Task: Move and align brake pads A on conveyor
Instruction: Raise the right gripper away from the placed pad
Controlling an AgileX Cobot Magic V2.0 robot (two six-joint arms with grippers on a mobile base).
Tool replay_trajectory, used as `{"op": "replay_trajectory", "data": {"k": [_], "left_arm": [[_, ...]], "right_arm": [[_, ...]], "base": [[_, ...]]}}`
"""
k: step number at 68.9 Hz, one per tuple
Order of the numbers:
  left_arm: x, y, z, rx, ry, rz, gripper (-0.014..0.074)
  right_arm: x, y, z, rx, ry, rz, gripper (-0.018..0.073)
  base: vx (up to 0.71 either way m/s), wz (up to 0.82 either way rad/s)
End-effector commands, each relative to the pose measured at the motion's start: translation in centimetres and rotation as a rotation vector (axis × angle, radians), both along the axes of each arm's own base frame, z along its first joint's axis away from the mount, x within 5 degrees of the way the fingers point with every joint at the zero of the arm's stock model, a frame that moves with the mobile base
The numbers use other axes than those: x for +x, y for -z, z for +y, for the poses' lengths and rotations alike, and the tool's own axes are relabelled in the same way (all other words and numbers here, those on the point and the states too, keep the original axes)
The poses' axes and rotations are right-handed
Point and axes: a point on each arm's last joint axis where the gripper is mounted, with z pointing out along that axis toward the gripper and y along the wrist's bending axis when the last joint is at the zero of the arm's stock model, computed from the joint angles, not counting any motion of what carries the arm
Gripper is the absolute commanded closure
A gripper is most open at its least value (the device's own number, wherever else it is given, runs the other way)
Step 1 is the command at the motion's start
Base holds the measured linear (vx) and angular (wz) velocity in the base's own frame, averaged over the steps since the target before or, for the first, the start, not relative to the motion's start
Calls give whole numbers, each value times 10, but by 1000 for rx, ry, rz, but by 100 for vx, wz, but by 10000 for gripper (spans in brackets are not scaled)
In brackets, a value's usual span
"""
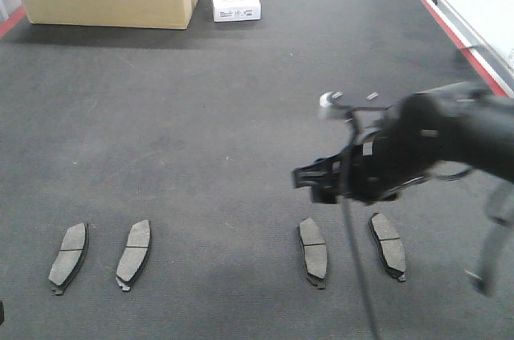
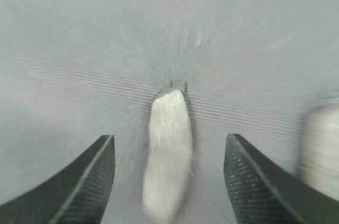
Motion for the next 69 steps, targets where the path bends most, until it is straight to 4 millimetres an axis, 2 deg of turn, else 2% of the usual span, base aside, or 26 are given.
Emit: {"op": "replay_trajectory", "data": {"k": [1,11,18,34,53,62,69], "left_arm": [[2,-14,-2,-33,10,-75,111],[2,-14,-2,-33,10,-75,111],[2,-14,-2,-33,10,-75,111],[2,-14,-2,-34,10,-77,111],[2,-14,-2,-33,10,-76,111],[2,-14,-2,-33,10,-75,111],[2,-14,-2,-32,10,-78,111]], "right_arm": [[-20,-38,-12,19,-14,-171,127],[-63,-66,-34,18,-27,-301,127],[-92,-77,-47,35,-26,-367,127],[-154,-86,-74,98,-21,-526,127],[-222,-74,-103,186,-25,-785,127],[-245,-59,-113,187,-52,-905,127],[-254,-45,-117,197,-62,-976,127]], "base": [[0,0],[0,0],[0,0],[0,0],[0,0],[0,0],[0,0]]}}
